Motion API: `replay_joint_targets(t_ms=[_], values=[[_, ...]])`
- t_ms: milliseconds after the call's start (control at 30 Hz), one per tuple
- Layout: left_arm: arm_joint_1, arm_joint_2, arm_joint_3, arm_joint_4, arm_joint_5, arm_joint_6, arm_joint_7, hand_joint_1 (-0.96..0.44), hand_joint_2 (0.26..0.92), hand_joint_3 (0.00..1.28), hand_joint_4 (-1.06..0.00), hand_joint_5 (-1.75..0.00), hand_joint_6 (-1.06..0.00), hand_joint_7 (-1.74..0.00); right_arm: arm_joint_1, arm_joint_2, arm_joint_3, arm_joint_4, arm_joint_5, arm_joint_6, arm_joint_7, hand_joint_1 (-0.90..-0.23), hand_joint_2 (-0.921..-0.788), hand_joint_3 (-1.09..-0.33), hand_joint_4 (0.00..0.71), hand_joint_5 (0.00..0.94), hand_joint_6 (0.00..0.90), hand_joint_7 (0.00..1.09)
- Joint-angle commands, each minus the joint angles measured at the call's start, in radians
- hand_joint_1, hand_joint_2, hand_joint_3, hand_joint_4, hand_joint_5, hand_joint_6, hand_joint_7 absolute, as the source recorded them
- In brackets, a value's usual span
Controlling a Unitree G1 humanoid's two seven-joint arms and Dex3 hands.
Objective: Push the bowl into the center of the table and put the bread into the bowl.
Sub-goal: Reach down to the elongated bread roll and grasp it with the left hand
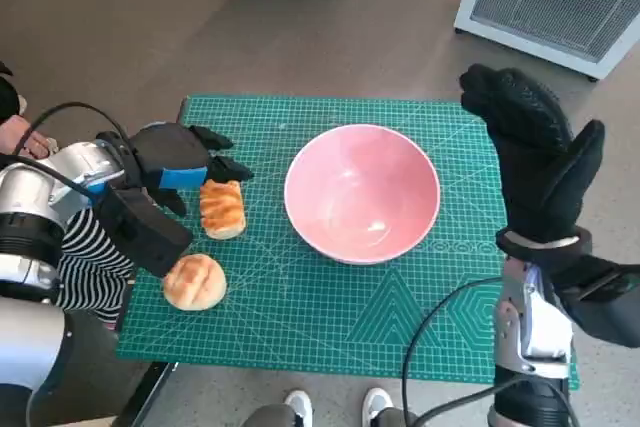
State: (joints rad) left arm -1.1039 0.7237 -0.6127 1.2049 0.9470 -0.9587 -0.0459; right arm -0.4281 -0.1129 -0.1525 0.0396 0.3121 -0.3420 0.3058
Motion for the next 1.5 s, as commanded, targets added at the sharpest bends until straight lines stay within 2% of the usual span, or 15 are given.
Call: replay_joint_targets(t_ms=[33,333,467,733,833,867,967,1000,1033,1067,1167,1267,1500], values=[[-0.007,-0.018,-0.029,0.022,0.014,0.016,0.023,-0.15,0.714,0.01,-0.4,-0.01,-0.48,-0.01,0.026,0.006,-0.003,0.0,0.0,0.015,-0.013,-0.691,-0.921,-0.602,0.174,0.009,0.132,0.47],[0.018,-0.057,-0.06,0.056,0.002,0.042,0.019,-0.08,0.736,0.01,-0.42,-0.01,-0.49,-0.01,0.036,0.009,0.002,-0.005,-0.008,0.012,-0.024,-0.691,-0.921,-0.601,0.175,0.008,0.132,0.46],[0.027,-0.072,-0.078,0.069,0.011,0.06,0.034,-0.06,0.756,0.02,-0.45,-0.02,-0.53,-0.02,0.041,0.007,0.003,-0.008,-0.012,0.012,-0.028,-0.689,-0.921,-0.601,0.173,0.006,0.127,0.46],[0.035,-0.09,-0.102,0.091,0.009,0.091,0.031,-0.02,0.831,0.02,-0.62,-0.03,-0.67,-0.05,0.05,0.002,0.003,-0.015,-0.017,0.009,-0.032,-0.683,-0.921,-0.614,0.171,0.003,0.118,0.46],[0.04,-0.093,-0.102,0.098,0.002,0.1,0.024,-0.01,0.873,0.02,-0.71,-0.03,-0.75,-0.07,0.052,0.002,0.003,-0.015,-0.019,0.006,-0.032,-0.682,-0.921,-0.62,0.171,0.003,0.116,0.46],[0.042,-0.094,-0.102,0.099,0.001,0.102,0.024,-0.13,0.89,0.07,-0.76,-0.04,-0.69,-0.52,0.052,0.002,0.003,-0.014,-0.018,0.006,-0.032,-0.682,-0.921,-0.621,0.171,0.003,0.116,0.46],[0.047,-0.096,-0.105,0.104,0.0,0.107,0.027,-0.28,0.911,0.14,-0.86,-0.05,-0.6,-1.08,0.052,0.002,0.003,-0.014,-0.02,0.004,-0.032,-0.68,-0.921,-0.623,0.168,0.001,0.114,0.45],[0.048,-0.096,-0.106,0.105,0.001,0.107,0.028,-0.22,0.913,0.13,-0.82,-0.27,-0.6,-1.11,0.053,0.002,0.004,-0.013,-0.021,0.003,-0.032,-0.68,-0.921,-0.624,0.167,0.001,0.114,0.45],[0.049,-0.095,-0.107,0.106,0.001,0.107,0.029,-0.14,0.916,0.13,-0.75,-0.6,-0.59,-1.16,0.053,0.003,0.004,-0.012,-0.021,0.003,-0.032,-0.679,-0.921,-0.624,0.166,0.0,0.113,0.45],[0.05,-0.095,-0.108,0.107,0.001,0.107,0.03,-0.09,0.918,0.12,-0.72,-0.83,-0.59,-1.16,0.053,0.003,0.004,-0.011,-0.022,0.002,-0.033,-0.679,-0.921,-0.624,0.165,0.0,0.113,0.45],[0.05,-0.091,-0.11,0.109,0.002,0.107,0.032,-0.03,0.919,0.1,-0.68,-1.14,-0.62,-1.1,0.053,0.003,0.004,-0.009,-0.023,0.0,-0.032,-0.678,-0.921,-0.625,0.163,0.0,0.113,0.45],[0.046,-0.086,-0.11,0.11,0.0,0.103,0.036,-0.01,0.92,0.09,-0.66,-1.26,-0.65,-1.05,0.053,0.002,0.004,-0.006,-0.024,-0.003,-0.032,-0.678,-0.921,-0.625,0.163,0.0,0.113,0.46],[0.032,-0.074,-0.094,0.111,-0.018,0.102,0.025,0.0,0.919,0.09,-0.63,-1.36,-0.68,-0.98,0.053,0.002,0.004,-0.001,-0.025,-0.008,-0.031,-0.678,-0.921,-0.625,0.163,0.0,0.113,0.46]])
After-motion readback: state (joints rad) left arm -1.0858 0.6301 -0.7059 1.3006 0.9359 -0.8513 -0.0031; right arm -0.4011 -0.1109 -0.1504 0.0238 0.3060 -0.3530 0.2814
